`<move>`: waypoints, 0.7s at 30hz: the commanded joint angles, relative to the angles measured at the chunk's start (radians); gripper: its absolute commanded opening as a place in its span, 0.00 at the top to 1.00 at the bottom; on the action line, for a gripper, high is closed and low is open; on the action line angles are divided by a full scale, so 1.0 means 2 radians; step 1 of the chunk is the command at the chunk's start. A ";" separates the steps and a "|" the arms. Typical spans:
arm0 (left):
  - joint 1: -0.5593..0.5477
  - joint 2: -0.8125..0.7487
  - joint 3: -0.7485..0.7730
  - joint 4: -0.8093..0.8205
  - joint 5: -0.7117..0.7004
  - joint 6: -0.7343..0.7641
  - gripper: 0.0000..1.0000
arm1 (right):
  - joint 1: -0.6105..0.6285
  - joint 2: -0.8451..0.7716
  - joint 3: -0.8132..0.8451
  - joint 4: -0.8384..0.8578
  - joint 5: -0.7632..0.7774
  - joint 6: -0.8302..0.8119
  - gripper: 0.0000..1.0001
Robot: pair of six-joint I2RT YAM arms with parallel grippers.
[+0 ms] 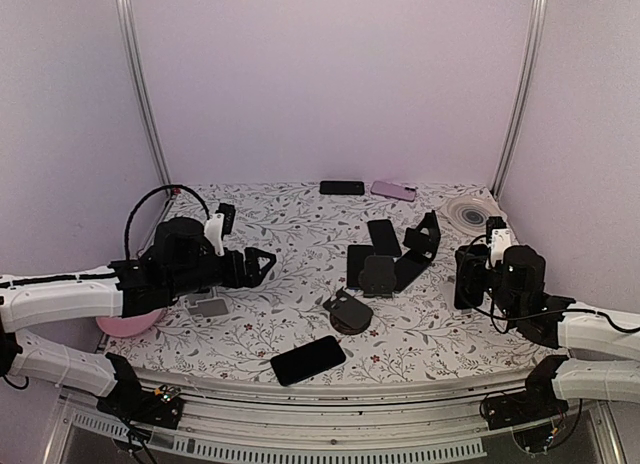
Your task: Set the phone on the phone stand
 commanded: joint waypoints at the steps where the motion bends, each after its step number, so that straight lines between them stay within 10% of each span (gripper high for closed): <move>1: -0.007 0.003 0.011 -0.004 0.004 0.005 0.03 | -0.004 -0.010 0.001 0.040 -0.007 -0.006 0.39; 21: -0.007 0.002 0.014 -0.006 0.005 0.007 0.03 | -0.004 -0.018 0.002 0.020 -0.007 -0.003 0.19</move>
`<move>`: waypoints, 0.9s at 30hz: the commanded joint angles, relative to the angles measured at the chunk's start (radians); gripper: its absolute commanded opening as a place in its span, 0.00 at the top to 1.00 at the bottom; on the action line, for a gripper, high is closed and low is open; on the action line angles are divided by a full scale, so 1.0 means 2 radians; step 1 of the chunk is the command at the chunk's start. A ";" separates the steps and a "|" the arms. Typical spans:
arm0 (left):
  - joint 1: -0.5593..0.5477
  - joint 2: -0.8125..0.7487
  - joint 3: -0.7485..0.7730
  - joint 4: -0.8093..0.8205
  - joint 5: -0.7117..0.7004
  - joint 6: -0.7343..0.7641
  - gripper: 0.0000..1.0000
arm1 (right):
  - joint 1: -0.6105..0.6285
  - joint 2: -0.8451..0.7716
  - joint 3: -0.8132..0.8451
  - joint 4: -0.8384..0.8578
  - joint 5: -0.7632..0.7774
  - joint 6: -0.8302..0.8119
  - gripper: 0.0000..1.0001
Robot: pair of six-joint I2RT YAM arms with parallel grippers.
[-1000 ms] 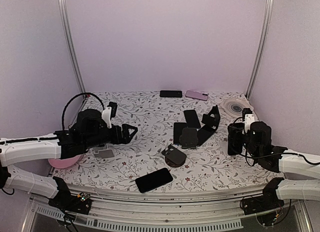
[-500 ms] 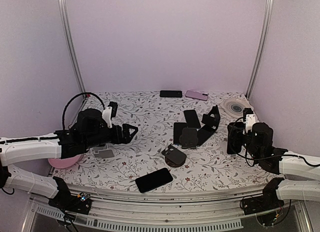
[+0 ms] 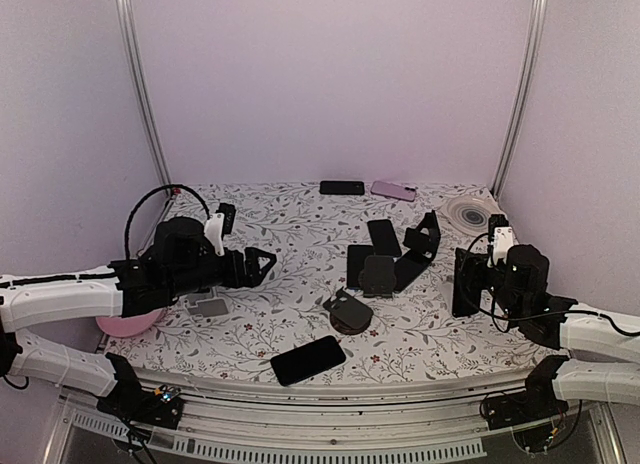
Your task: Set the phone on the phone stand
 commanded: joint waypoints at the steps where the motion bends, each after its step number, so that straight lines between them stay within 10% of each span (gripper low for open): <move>1: -0.007 0.002 0.013 -0.006 0.002 0.007 0.03 | -0.003 -0.005 0.004 0.014 0.001 -0.003 0.18; 27: -0.007 -0.001 0.009 -0.005 0.002 0.005 0.03 | -0.003 0.033 0.142 -0.205 -0.038 0.042 0.01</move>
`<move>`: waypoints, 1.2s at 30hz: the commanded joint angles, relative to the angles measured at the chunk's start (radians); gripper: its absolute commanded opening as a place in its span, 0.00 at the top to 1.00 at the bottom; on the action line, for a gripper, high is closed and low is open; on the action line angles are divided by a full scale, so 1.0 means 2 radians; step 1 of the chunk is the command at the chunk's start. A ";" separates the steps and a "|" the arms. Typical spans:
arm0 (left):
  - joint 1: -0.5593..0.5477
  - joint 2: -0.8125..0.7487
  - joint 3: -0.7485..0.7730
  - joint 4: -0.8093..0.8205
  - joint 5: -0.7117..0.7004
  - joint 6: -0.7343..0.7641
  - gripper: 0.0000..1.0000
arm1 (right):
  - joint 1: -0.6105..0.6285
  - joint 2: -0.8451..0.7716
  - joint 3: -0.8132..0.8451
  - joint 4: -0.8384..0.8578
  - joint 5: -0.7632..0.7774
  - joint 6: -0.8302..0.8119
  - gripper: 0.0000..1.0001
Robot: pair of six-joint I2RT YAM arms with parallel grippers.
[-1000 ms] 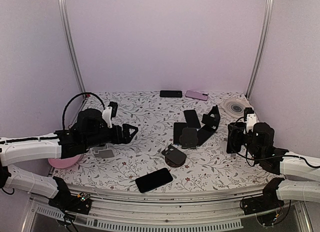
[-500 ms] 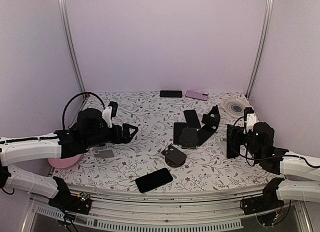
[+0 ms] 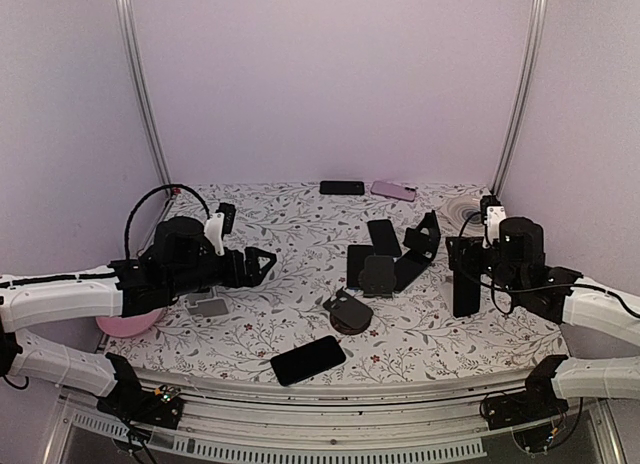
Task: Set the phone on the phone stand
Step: Place the phone on the phone stand, then pick up the phone stand at the center of the board.
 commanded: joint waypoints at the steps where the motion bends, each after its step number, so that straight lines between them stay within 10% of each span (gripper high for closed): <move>1: -0.007 -0.001 0.008 -0.005 0.002 0.004 0.03 | -0.003 0.001 0.036 -0.074 -0.017 0.016 0.01; 16: -0.007 -0.003 -0.006 0.009 0.006 -0.003 0.03 | 0.015 0.020 0.105 -0.159 -0.135 0.061 0.01; 36: -0.007 -0.015 -0.012 0.007 0.005 -0.006 0.03 | 0.154 0.193 0.109 -0.119 -0.082 0.186 0.01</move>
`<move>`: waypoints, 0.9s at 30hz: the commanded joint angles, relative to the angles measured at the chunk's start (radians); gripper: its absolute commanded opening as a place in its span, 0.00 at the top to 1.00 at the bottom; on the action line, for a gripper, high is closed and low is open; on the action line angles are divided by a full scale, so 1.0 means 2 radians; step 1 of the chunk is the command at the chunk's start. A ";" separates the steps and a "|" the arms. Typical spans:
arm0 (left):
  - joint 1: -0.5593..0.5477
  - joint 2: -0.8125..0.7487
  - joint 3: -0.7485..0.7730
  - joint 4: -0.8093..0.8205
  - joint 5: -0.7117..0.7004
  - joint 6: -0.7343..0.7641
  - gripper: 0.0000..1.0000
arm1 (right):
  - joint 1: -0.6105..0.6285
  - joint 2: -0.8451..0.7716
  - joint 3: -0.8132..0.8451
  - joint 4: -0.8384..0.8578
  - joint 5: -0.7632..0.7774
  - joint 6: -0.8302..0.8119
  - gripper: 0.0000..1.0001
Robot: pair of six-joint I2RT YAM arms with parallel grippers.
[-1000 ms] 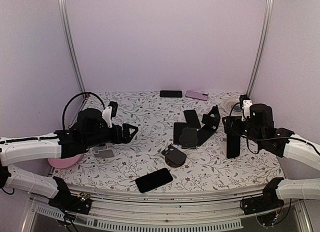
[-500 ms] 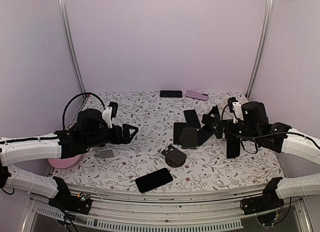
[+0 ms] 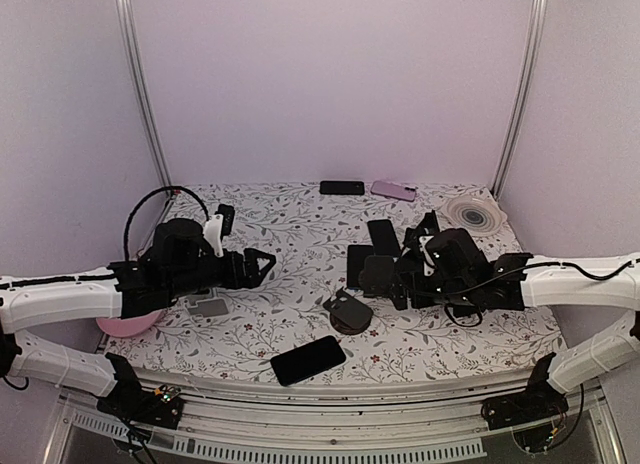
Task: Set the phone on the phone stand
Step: Pick up the phone stand at the center of the board.
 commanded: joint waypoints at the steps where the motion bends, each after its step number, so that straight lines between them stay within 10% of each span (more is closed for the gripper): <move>1: -0.007 -0.011 -0.006 0.004 0.001 0.000 0.03 | 0.002 0.039 0.001 0.020 0.020 0.035 0.01; 27: -0.007 -0.017 -0.005 -0.004 -0.002 0.003 0.03 | -0.077 0.194 0.006 0.071 0.035 0.073 0.01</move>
